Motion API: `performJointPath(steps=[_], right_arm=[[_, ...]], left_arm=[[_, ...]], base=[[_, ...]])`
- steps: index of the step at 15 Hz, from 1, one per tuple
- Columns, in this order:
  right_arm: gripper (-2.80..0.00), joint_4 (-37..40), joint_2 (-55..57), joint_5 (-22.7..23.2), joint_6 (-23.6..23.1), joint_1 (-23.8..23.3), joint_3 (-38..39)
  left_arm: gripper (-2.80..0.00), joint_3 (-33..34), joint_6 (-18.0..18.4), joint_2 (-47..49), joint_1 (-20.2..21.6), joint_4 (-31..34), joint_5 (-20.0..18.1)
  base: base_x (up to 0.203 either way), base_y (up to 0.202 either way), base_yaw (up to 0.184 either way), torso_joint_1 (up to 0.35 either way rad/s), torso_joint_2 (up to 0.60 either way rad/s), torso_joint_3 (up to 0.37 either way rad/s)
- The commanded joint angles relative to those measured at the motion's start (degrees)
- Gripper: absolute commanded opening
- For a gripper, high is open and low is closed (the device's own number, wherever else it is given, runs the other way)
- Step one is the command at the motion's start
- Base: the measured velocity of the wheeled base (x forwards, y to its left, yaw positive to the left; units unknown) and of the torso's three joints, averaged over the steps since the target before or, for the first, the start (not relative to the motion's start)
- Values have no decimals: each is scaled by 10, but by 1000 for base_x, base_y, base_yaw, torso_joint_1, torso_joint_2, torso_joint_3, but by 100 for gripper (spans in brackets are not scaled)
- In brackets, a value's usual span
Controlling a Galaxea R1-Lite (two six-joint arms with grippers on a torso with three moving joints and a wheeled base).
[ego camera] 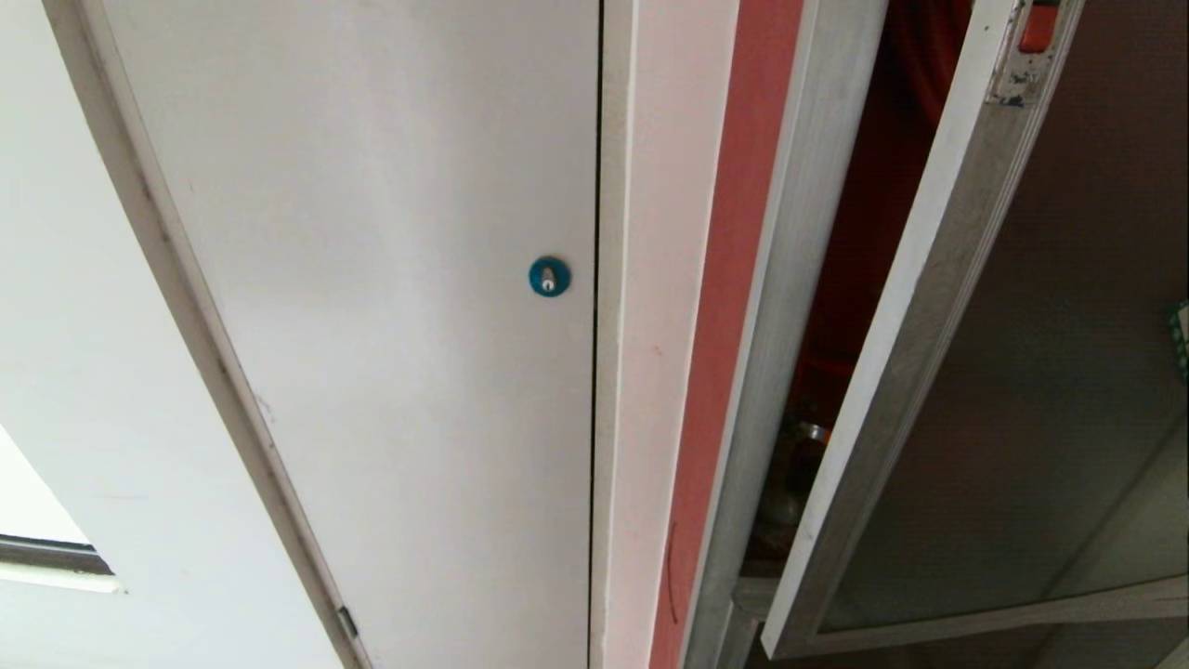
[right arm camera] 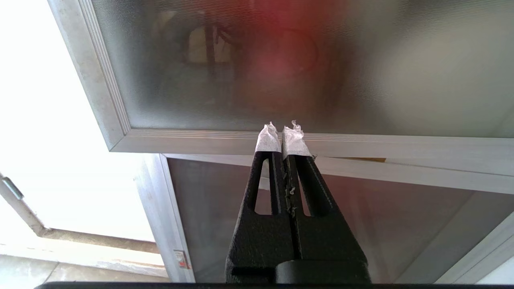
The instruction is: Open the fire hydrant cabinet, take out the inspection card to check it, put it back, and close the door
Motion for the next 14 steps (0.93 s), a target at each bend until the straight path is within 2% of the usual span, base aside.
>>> performJointPath(steps=[1, 14], right_arm=[[-280, 0, 1, 0, -1, 0, 3], [-280, 0, 1, 0, 0, 1, 3]], left_arm=[[-280, 0, 0, 0, 0, 0, 0], [-280, -4, 2, 0, 0, -8, 0]], base=[[0, 0, 0, 0, 0, 0], [0, 0, 0, 0, 0, 0]])
